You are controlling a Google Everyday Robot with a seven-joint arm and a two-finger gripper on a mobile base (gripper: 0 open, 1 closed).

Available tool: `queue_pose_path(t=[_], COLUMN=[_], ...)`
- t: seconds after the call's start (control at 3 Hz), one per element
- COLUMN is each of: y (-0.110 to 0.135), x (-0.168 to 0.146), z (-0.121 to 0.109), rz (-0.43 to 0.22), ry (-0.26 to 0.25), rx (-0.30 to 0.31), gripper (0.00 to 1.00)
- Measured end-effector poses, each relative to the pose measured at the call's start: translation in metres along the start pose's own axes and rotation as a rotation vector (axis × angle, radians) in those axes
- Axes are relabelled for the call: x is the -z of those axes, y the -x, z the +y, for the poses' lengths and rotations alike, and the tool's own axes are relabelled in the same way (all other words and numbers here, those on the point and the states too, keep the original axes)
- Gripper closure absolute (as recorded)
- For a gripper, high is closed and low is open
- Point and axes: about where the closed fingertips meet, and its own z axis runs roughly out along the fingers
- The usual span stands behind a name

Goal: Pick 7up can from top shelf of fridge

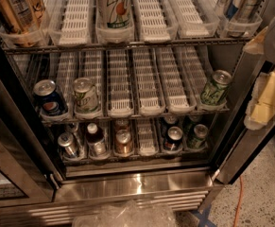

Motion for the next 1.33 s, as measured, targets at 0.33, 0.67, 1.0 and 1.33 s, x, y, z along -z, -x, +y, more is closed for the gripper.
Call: queue_pose_path(t=[0.33, 0.67, 1.0, 1.33], y=[0.009, 0.010, 0.011, -0.012], x=[0.002, 0.003, 0.003, -0.004], z=[0.000, 0.000, -0.001, -0.014], rz=[-0.041, -0.044, -0.063, -0.175], ry=[-0.003, -0.003, 0.005, 0.046], rx=[0.015, 0.015, 0.015, 0.011], gripper=[0.00, 0.00, 0.00, 0.00])
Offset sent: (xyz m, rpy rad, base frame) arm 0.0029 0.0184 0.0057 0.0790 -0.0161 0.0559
